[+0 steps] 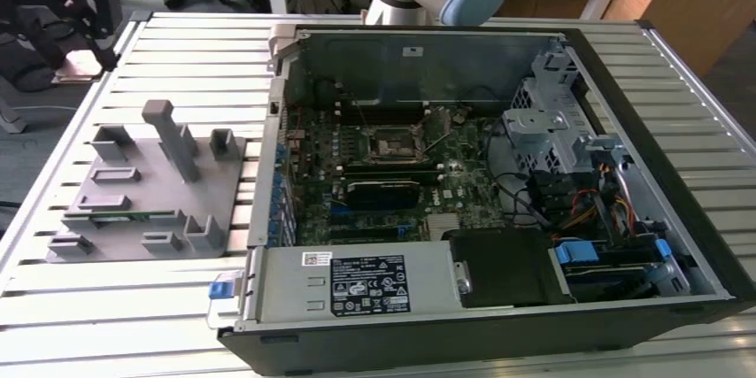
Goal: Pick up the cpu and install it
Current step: 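Pick up the cpu and move it towards the insertion slot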
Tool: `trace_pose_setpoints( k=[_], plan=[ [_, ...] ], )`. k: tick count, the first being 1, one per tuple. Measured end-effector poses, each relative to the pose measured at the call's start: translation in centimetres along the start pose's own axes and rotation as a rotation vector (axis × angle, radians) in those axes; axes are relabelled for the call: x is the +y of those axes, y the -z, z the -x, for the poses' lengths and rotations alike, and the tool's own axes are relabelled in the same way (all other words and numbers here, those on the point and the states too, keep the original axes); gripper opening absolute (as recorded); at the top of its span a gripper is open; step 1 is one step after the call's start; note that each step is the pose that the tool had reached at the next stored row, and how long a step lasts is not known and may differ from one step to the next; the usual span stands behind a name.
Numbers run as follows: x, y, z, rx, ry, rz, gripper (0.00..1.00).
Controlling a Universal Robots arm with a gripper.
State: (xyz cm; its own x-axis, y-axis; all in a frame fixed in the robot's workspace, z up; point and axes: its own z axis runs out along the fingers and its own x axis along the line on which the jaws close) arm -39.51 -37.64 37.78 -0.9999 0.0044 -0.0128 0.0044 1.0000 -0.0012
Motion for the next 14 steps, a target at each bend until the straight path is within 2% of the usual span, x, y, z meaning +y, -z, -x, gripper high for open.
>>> trace_pose_setpoints(
  k=[6, 14],
  plan=[
    [0.00, -0.01, 1.07, 0.0001, 0.000, -0.0001, 0.54],
    [-0.17, -0.04, 3.02, 0.0000, 0.000, -0.0001, 0.54]
  ],
)
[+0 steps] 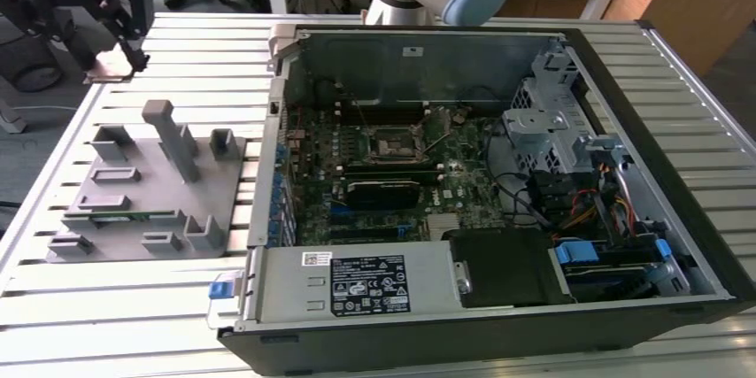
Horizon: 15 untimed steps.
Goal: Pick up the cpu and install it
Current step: 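Pick up the cpu and move it towards the insertion slot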
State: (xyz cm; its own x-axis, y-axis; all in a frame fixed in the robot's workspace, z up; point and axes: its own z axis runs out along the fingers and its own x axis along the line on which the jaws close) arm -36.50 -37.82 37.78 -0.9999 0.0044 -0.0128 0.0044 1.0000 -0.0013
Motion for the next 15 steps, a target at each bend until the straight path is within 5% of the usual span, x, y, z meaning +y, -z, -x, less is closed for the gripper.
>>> trace_pose_setpoints(
  k=[7, 15],
  plan=[
    [-1.00, -0.02, 1.21, 0.0001, 0.000, -0.0001, 0.54],
    [-1.09, -0.07, 4.41, 0.0001, 0.000, 0.0000, 0.54]
  ],
)
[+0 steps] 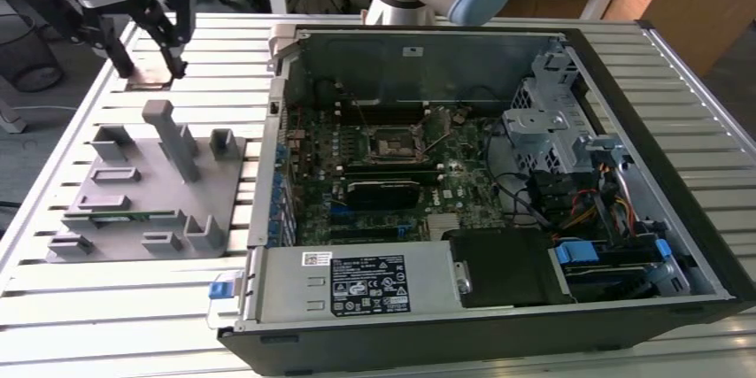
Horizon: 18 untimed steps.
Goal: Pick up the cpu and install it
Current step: 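Pick up the cpu and move it towards the insertion slot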
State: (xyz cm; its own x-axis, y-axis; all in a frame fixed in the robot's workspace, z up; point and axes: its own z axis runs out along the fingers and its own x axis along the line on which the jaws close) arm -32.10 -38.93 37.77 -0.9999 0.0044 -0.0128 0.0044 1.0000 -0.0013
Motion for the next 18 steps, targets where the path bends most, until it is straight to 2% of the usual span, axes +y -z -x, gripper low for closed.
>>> trace_pose_setpoints(
  k=[9, 18],
  plan=[
    [0.02, -0.06, 3.86, 0.0000, 0.000, 0.0000, 0.54],
    [0.01, -0.11, 7.32, 0.0000, 0.000, 0.0000, 0.54]
  ],
)
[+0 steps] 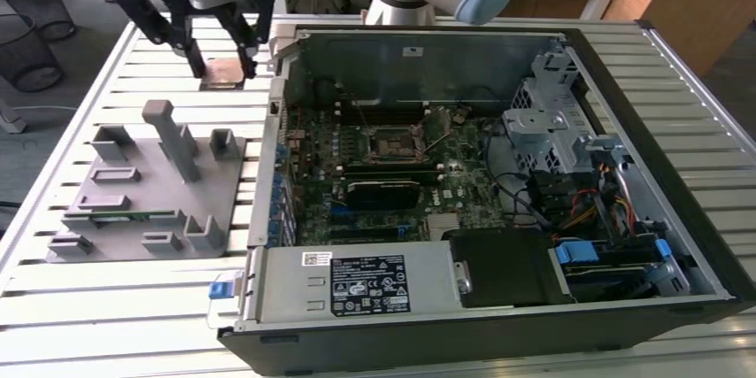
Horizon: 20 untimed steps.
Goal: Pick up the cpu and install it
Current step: 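Pick up the cpu and move it towards the insertion slot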
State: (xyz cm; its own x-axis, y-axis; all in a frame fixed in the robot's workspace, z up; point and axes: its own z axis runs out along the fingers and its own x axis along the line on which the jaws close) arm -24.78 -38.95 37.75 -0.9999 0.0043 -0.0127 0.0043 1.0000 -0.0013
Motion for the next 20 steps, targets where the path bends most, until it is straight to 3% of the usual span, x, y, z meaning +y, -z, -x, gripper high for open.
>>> trace_pose_setpoints(
  k=[14, 20],
  plan=[
    [-0.05, -0.07, 4.96, 0.0000, 0.000, 0.0000, 0.54],
    [-0.38, -0.09, 6.16, -0.0001, 0.000, 0.0000, 0.54]
  ],
)
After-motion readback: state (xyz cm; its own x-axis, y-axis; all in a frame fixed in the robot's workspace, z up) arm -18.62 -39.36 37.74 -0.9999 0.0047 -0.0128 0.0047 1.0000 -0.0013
